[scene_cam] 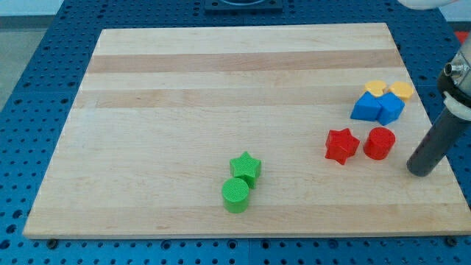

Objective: Push the red star towards top

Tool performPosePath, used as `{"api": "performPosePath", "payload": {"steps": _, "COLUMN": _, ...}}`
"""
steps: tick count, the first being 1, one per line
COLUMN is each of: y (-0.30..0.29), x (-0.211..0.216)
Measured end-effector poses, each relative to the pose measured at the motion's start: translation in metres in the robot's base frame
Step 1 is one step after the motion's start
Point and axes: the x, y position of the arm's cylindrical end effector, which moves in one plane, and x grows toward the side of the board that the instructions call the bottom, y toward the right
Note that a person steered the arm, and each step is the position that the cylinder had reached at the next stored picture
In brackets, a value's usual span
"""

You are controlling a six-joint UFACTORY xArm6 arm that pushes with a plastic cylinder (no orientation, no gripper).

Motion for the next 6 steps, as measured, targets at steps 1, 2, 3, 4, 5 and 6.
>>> {"api": "performPosePath", "payload": {"steps": 1, "y": 0.0, "x": -0.007}}
{"api": "performPosePath", "payload": {"steps": 2, "y": -0.003, "x": -0.016}}
{"api": "performPosePath", "payload": {"steps": 3, "y": -0.003, "x": -0.016}}
{"api": "performPosePath", "payload": {"steps": 4, "y": -0.022, "x": -0.016}}
{"api": "performPosePath", "payload": {"steps": 5, "y": -0.027, "x": -0.016}}
{"api": "performPosePath", "payload": {"steps": 6, "y": -0.039, "x": -0.016}}
